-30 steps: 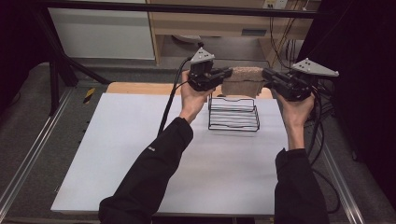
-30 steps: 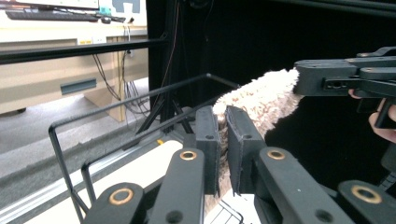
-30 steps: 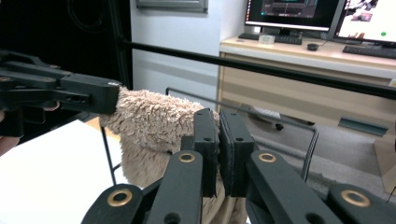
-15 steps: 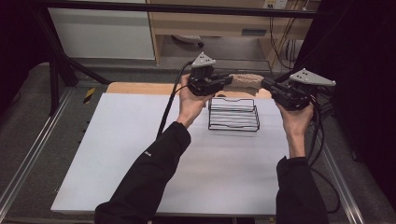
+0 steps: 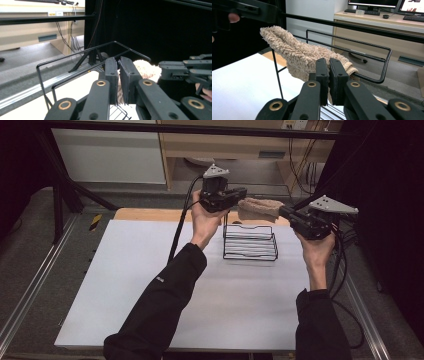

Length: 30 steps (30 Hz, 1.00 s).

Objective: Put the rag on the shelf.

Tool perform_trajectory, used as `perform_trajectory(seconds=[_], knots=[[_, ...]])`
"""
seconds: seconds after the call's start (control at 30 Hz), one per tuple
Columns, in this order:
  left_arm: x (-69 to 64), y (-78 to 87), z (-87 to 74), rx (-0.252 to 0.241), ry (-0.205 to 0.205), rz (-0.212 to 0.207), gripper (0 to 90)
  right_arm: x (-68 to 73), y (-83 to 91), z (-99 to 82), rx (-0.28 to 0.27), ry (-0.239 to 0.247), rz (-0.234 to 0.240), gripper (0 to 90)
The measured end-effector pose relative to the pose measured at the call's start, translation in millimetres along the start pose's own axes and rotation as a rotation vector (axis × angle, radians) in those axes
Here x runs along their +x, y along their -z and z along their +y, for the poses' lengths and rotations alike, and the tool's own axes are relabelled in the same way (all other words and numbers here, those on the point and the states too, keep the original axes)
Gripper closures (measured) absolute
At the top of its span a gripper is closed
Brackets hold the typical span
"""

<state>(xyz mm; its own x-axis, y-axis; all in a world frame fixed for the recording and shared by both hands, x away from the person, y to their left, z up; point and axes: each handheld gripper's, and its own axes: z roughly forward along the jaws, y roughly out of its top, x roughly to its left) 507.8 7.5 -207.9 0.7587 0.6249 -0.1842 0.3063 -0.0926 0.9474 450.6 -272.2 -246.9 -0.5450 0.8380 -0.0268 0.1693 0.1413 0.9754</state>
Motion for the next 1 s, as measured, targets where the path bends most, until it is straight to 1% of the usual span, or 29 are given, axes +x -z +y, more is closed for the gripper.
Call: perform_trajectory(seconds=[0.03,0.1,0.17,0.27,0.33,0.43,0.53,0.67,0.8,0.87,0.93,1.0], knots=[[-0.4,-1.7,-0.9,0.011,0.002,-0.009,85.0,-0.1,0.0,-0.4,-0.001,-0.003,0.0,86.3],[-3.0,-3.5,-4.7,0.038,-0.011,-0.018,86.1,-0.1,0.0,-0.8,0.0,-0.001,0.001,86.2],[-4.5,-3.0,-9.2,0.052,-0.022,-0.03,87.1,-0.4,0.1,-1.2,0.005,0.0,0.002,86.1],[-4.7,-2.6,-16.0,0.075,-0.017,-0.042,88.2,-0.4,-0.2,-2.6,0.004,-0.001,0.006,85.7],[-5.1,-3.1,-20.0,0.092,-0.026,-0.045,88.7,0.0,-0.8,-3.4,0.011,-0.001,0.006,85.5],[-7.3,-4.2,-24.8,0.112,-0.049,-0.039,89.1,0.3,-1.4,-4.4,0.018,-0.006,0.01,85.1],[-8.7,-6.8,-28.5,0.125,-0.061,-0.029,89.2,-0.4,-1.6,-5.8,0.023,-0.013,0.017,84.5],[-8.4,-10.0,-31.8,0.136,-0.065,-0.018,89.3,-0.2,-0.6,-6.0,0.029,-0.011,0.027,82.0],[-6.4,-12.2,-34.2,0.145,-0.06,-0.011,89.3,-0.7,3.6,-3.8,0.031,-0.01,0.056,76.8],[-6.1,-13.5,-35.6,0.151,-0.064,-0.007,89.4,-1.6,7.5,-1.7,0.016,-0.022,0.072,76.9],[-6.1,-15.3,-37.3,0.155,-0.066,-0.004,89.4,-1.9,9.7,0.0,0.005,-0.027,0.075,77.6],[-6.0,-16.8,-39.1,0.158,-0.068,-0.003,89.4,-1.7,9.2,1.2,0.012,-0.033,0.075,82.1]])
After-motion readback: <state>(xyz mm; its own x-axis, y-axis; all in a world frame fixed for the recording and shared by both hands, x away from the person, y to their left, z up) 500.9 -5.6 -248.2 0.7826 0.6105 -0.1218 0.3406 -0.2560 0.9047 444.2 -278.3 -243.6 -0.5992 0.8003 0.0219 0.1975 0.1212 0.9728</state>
